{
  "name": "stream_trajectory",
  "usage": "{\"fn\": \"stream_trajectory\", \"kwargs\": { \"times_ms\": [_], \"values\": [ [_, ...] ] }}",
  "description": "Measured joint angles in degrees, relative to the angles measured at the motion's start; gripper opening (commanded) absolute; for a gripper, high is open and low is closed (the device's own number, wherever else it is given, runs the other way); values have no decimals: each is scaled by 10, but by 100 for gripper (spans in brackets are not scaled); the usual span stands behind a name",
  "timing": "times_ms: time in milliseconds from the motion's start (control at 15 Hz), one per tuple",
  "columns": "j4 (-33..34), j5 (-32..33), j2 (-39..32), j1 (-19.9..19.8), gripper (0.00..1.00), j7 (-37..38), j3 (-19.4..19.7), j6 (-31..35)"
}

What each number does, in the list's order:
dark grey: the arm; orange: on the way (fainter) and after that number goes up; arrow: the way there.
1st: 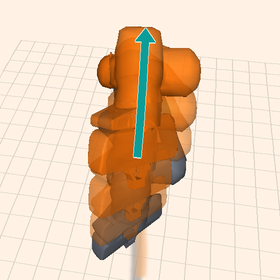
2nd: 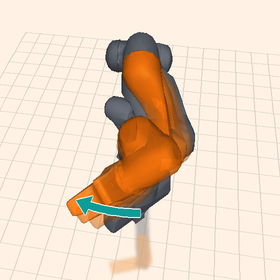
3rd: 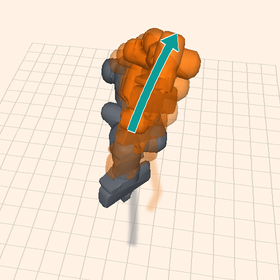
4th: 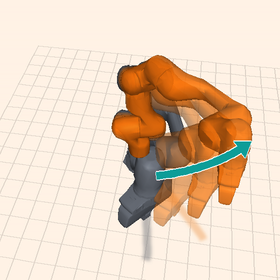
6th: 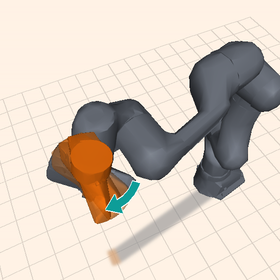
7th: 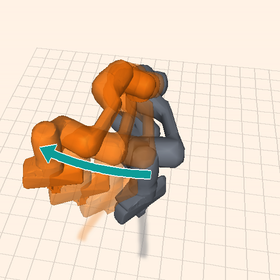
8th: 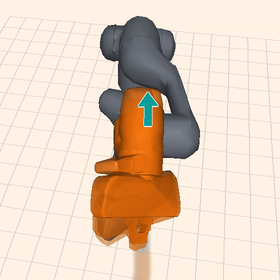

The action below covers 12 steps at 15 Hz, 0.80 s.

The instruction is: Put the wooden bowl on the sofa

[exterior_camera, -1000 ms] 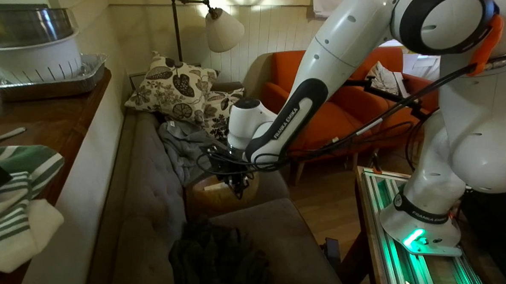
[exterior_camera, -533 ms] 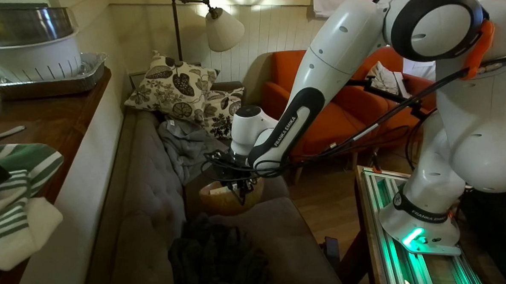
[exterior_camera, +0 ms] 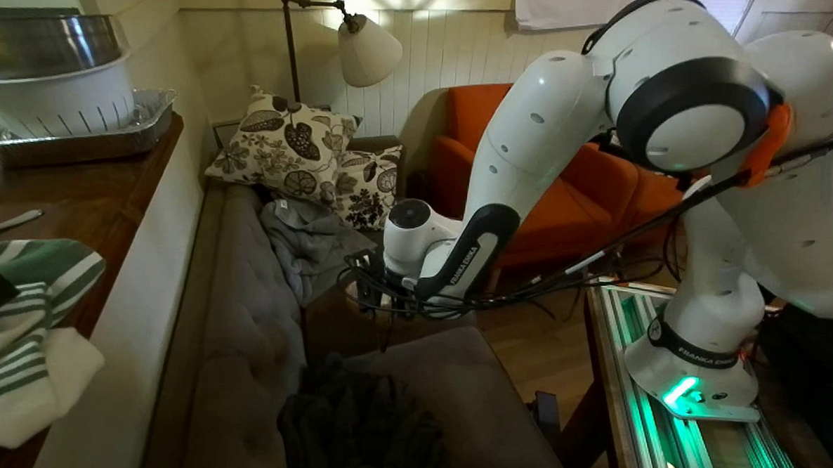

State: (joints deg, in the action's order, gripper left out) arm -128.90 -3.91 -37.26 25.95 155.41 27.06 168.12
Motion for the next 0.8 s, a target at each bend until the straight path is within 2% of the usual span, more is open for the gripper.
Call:
{"fn": "stream_trajectory", "kwargs": {
  "times_ms": [67, 133, 267, 333, 467, 533, 667, 800],
  "values": [
    [10, -29, -26, 40, 6, -5, 38, 0],
    [21, -28, -50, 72, 6, 11, 69, -2],
    [49, -83, -102, 132, 6, -7, 120, -16],
    [66, -82, -126, 153, 6, 8, 138, -30],
    [103, -124, -171, 191, 6, -6, 163, -69],
    [122, -115, -190, 203, 6, 8, 168, -88],
    [159, -149, -229, 227, 6, -7, 181, -123],
    [194, -146, -260, 239, 6, 2, 188, -144]
  ]
}}
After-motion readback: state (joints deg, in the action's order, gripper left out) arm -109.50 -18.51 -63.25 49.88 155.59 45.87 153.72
